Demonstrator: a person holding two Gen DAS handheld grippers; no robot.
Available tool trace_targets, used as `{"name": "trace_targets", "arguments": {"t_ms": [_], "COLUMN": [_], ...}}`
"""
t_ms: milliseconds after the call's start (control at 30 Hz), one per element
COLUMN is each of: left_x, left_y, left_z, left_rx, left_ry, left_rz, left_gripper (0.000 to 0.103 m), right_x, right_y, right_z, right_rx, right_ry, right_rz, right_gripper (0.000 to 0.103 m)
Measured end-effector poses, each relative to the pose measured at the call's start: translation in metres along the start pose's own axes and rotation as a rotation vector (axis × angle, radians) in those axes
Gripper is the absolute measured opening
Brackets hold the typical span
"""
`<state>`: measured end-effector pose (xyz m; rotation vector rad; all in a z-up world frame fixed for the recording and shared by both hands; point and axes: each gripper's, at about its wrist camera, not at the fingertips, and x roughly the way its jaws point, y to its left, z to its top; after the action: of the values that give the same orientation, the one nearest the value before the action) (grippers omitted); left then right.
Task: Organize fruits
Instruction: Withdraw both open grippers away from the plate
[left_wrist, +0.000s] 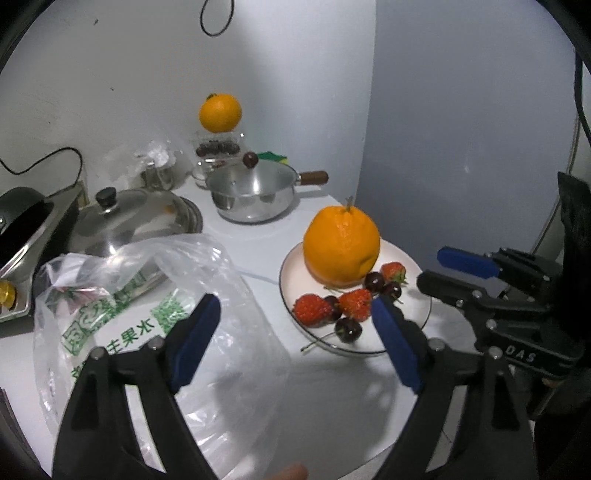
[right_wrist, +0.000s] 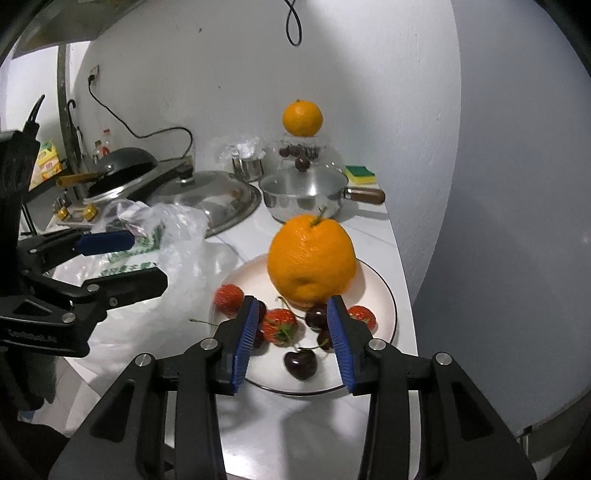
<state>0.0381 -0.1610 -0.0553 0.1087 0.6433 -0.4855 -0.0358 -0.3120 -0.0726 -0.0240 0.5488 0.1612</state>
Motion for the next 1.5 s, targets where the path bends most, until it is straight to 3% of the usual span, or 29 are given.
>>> {"name": "trace_targets", "arguments": {"t_ms": [400,567,700,800,1033,1200,1500], "left_x": [-0.055,-0.081,-0.1,-0.115,-0.161,-0.186,-0.217], "left_y": [0.017,0.022,0.026,0.031,0.046,0.051,0.052], "left_z": [-0.002,-0.002,-0.002,-0.003,0.003,0.005,-0.006], "left_rx": [-0.055,-0.052,-0.047,-0.052,-0.075,-0.095,-0.084], "left_ry": [-0.076,-0.126,-0.159,-0.19,-0.272,-0.293,-0.33], "left_rz": [0.004,0.032,0.066,0.085,0.124,0.184,0.249], "left_gripper": [0.085,0.085,0.087,0.1,0.1,0.1,0.1], "right_x": [-0.041,-0.059,-0.074,-0.086,-0.117,-0.137,-0.143], "right_y": [0.027,0.043,0.054,0.065,0.087,0.099,0.112], "right_z": [0.019,0.028,0.034,0.037,0.049,0.057,0.059], "right_rx": [0.01,0.013,0.018,0.015,0.01,-0.002,-0.003], "right_ry": [-0.065,-0.107,-0.146,-0.171,-0.231,-0.28,-0.297], "right_rz": [-0.026,-0.049,-0.061,-0.068,-0.112,-0.113,-0.099], "right_gripper": [0.056,0.07,0.07,0.072,0.074,0.08,0.08]}}
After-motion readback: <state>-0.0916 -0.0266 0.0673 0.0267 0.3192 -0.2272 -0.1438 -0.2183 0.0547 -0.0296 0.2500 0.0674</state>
